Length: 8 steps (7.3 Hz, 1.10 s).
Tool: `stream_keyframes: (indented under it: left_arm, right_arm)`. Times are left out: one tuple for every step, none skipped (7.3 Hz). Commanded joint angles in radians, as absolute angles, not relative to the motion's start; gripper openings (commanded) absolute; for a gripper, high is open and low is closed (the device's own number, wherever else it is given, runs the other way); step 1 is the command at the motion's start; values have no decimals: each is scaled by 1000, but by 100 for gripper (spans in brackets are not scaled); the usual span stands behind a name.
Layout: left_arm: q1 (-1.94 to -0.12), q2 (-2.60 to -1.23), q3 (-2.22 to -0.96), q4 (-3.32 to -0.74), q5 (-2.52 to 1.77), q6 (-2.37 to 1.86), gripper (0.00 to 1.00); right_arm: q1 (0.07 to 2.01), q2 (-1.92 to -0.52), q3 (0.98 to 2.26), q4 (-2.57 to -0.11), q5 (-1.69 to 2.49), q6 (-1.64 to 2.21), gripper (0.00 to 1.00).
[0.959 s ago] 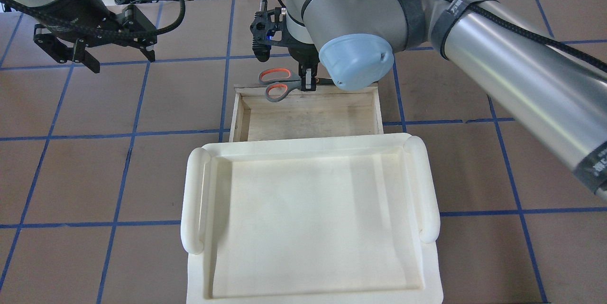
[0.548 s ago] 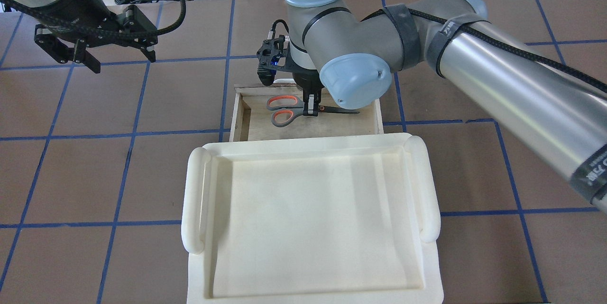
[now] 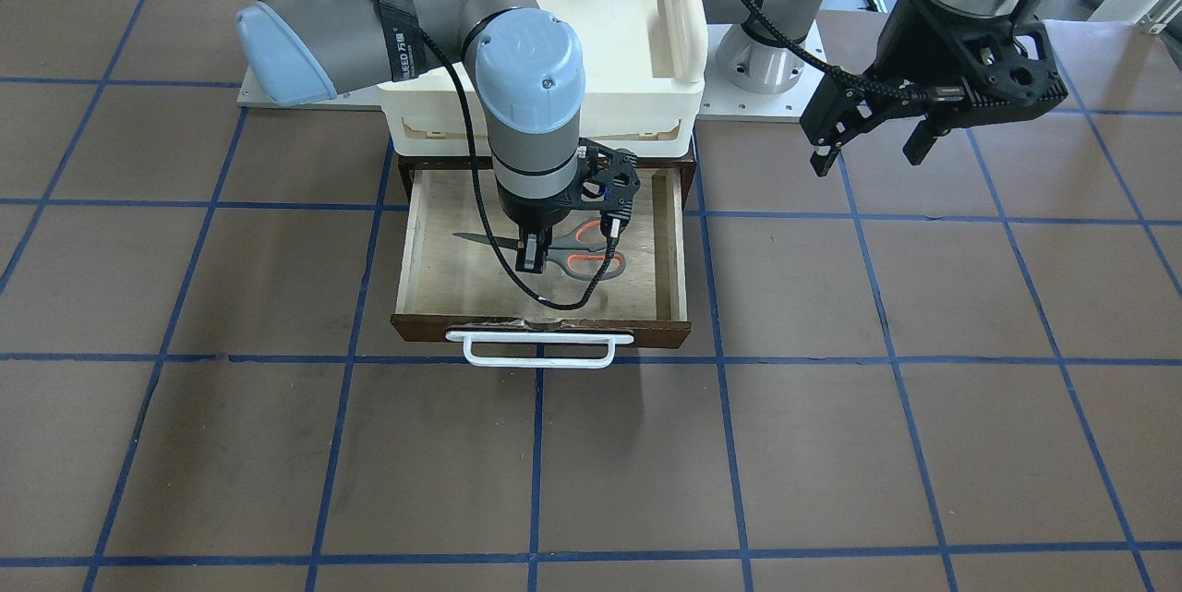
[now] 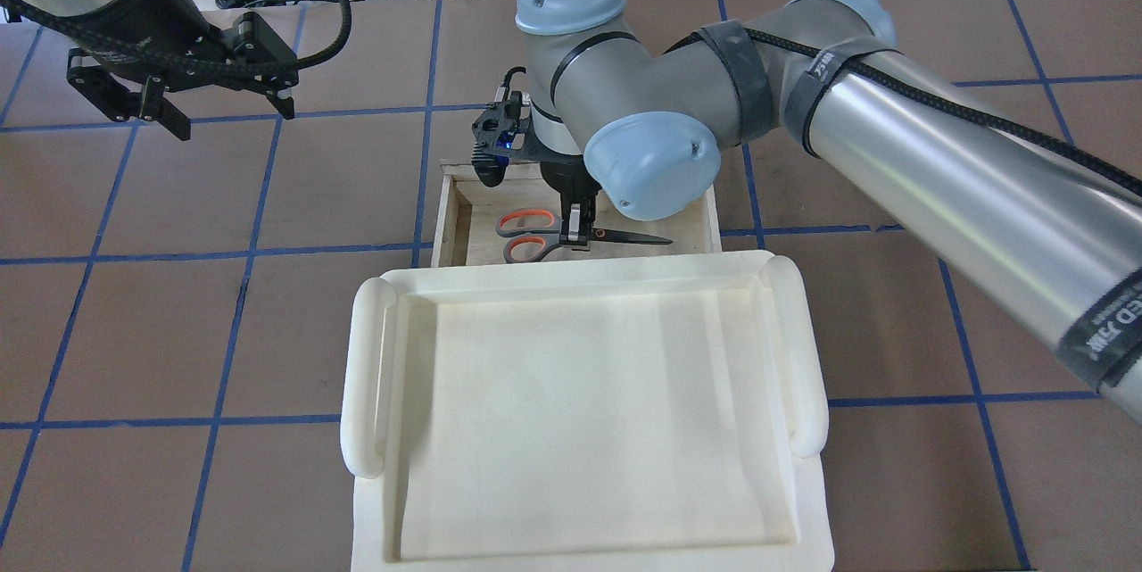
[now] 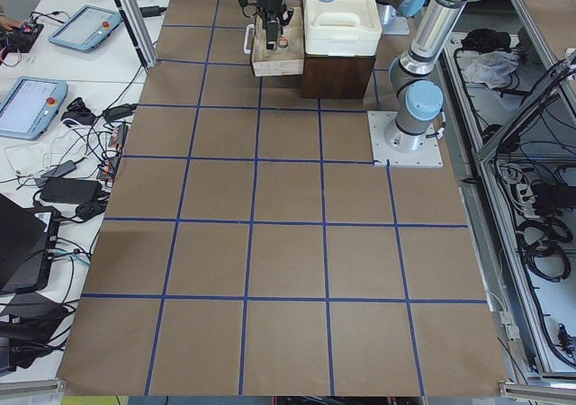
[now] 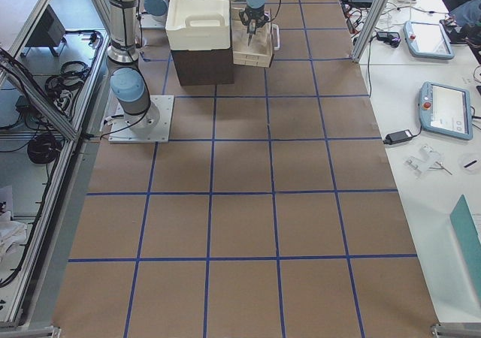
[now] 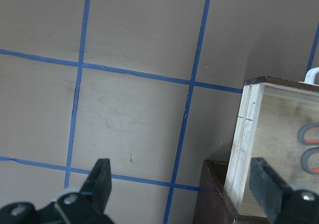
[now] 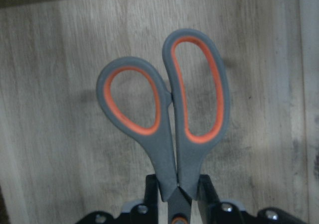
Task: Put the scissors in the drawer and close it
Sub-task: 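Lower the scissors into the drawer and open the right gripper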
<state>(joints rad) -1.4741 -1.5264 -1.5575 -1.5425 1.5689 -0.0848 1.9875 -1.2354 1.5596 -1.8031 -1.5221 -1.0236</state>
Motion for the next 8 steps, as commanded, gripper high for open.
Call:
stream_keyframes:
  left_arm:
    - [-1473,-1523,-1560,-1543,1569,-83,100]
    - [-1473,-1523,-1560,-1543,1569,-83,100]
    - [-1473,-1523,-1560,-1543,1569,-83,100]
    - [-1473,-1523,-1560,-1542,1569,-83,100]
    - [-1471,-1523,-1559,-1542,1569,-84,100]
    - [-1471,-1522,-1559,-1542,1571,-87,100]
    - [-1470,-1523,-1555,-1543,1569,-90,100]
    - [-1468,-1535,-1540,-1545,1571,-95,100]
  right_arm:
    - [1991,-1230,1572,-1799,-1523,-1014,25]
    - [1991,-1229,1572,-1799,-1523,-1012,31]
    - [1991,-1229,1574,-1798,-1522,-1014,46]
    - [1991,-1229,1575,-1799,-1520,-1014,47]
    - [1990,-1227,1574,-1802,-1520,-1014,59]
    - [1990,-1229,1574,-1801,-1522,-1011,67]
    - [1990,-1244,1563,-1804,-1519,-974,78]
    - [1976,-1277,1551,-1815,-1519,-918,82]
